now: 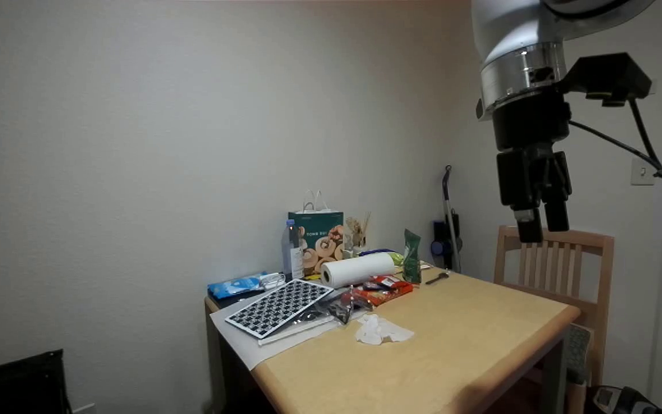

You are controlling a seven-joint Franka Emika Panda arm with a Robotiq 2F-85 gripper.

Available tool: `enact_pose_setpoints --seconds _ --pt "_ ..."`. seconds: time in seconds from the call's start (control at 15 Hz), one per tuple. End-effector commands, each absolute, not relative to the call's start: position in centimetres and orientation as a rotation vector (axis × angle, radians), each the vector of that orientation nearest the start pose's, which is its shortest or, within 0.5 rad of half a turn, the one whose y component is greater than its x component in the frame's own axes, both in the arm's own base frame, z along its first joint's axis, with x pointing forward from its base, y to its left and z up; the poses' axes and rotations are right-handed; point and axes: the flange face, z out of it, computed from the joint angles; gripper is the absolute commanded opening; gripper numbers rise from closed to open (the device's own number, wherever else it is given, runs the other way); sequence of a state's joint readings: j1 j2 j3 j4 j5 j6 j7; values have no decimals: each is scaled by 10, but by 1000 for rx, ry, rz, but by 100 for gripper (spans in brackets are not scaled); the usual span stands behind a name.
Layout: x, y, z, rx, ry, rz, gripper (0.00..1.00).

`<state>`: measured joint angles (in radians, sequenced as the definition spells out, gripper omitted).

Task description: Use the cloth to wipe the counter

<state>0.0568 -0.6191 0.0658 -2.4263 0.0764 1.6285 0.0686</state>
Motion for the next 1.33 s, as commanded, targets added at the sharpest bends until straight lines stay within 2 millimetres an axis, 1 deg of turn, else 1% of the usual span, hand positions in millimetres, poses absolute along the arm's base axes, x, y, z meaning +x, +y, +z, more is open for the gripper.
enact_pose_setpoints --seconds 0.0,0.2,0.4,0.53,0.6,0.67,0.8,1.0,1.13,1.27 --pt "355 44 501 -3126 -29 303 100" --pt "375 31 488 -3136 -30 344 100" --pt "402 18 474 -3141 -16 397 100" --pt "415 12 471 -3102 -32 424 100" --pt "418 10 472 -3087 -63 436 100" --pt "406 16 471 -3112 -4 414 100" --pt "416 11 469 -3102 -22 427 100" --pt "421 13 466 -3102 -4 403 100" --pt "438 7 452 -3136 19 314 100" --pt "457 -2 433 -3182 43 289 100"
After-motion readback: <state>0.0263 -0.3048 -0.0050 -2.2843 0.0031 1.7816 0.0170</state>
